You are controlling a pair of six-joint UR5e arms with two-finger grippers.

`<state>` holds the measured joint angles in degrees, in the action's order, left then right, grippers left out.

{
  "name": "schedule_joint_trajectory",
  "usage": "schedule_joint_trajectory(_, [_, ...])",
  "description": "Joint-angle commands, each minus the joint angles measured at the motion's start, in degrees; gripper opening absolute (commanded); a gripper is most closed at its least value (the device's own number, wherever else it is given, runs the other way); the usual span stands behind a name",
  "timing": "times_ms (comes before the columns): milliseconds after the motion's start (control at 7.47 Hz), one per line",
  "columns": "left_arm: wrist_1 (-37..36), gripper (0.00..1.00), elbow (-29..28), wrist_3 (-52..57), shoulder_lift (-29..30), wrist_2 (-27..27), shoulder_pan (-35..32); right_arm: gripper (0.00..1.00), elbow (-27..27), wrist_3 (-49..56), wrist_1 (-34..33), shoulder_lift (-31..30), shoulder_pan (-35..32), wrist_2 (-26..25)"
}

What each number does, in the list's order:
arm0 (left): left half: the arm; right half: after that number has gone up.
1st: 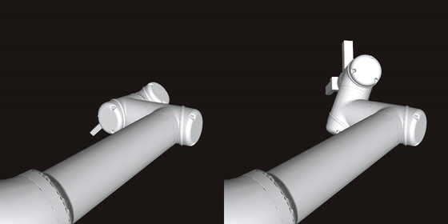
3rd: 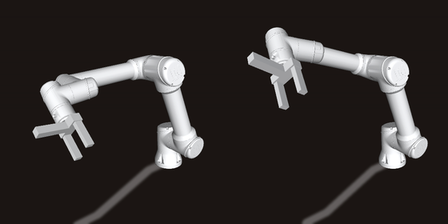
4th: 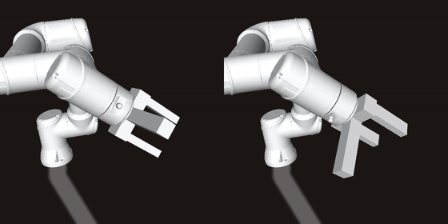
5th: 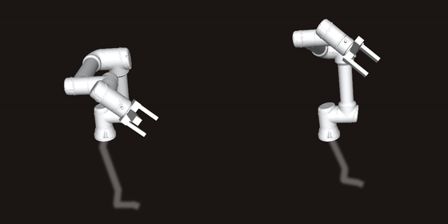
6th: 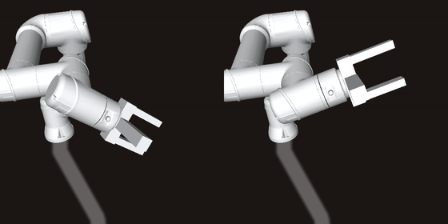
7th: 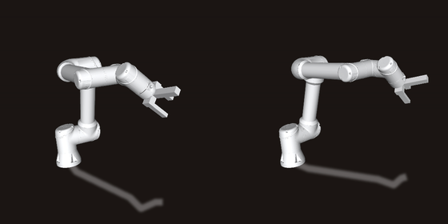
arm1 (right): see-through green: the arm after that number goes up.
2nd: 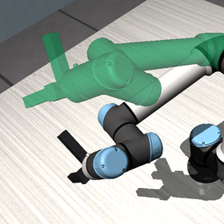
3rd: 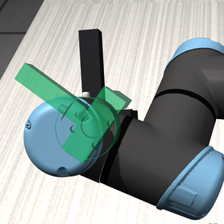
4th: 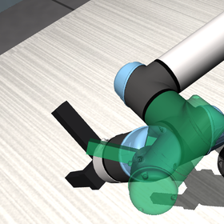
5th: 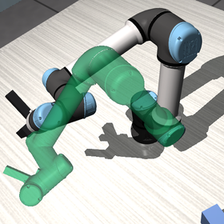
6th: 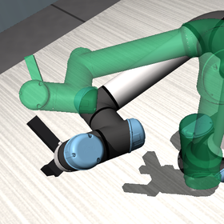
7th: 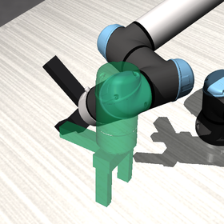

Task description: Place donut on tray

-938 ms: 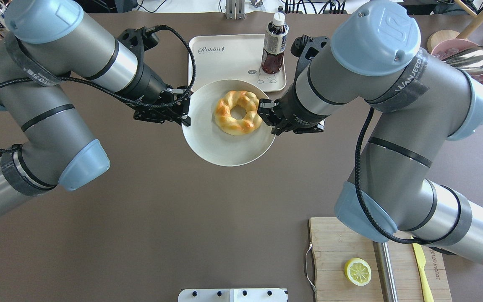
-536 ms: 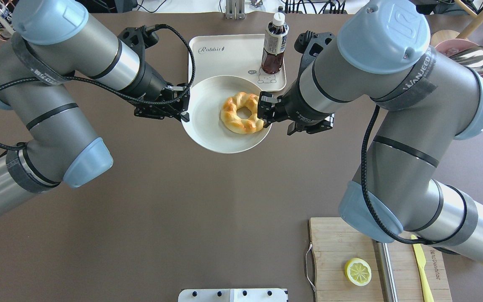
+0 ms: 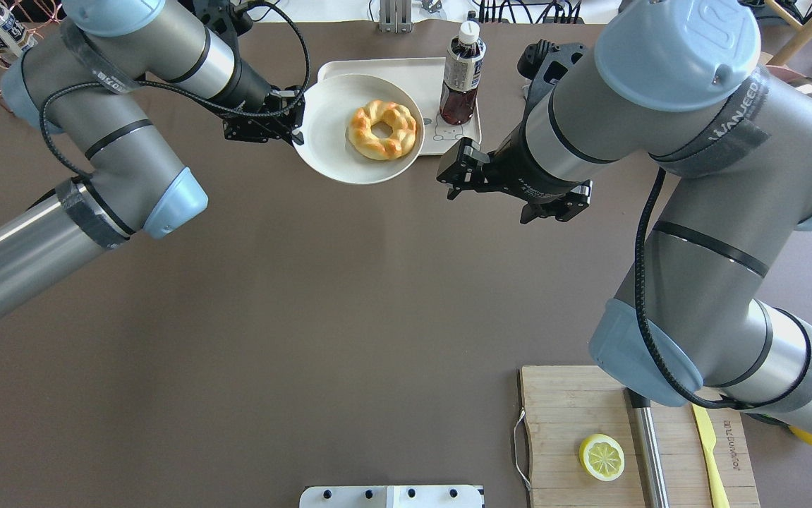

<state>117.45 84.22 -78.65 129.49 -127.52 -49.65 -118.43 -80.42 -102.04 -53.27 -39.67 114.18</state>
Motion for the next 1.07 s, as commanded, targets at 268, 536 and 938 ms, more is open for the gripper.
schedule_joint_trajectory(268, [18.30,0.00,-32.12,-12.73,13.12,11.98,-1.43,1.00,-3.20,0.00,-2.55,-4.90,-0.14,-0.19])
schedule_joint_trajectory(536, [25.00,0.00,-41.39,-18.36,16.75,19.04,1.56,1.00,-3.39,0.61,-2.46,-7.89,-0.23,-0.27])
schedule_joint_trajectory(938, [26.51,0.00,-42.65,-19.44,17.28,21.61,3.85,1.00,-3.04,10.23,-2.46,-12.71,-2.94,-0.10])
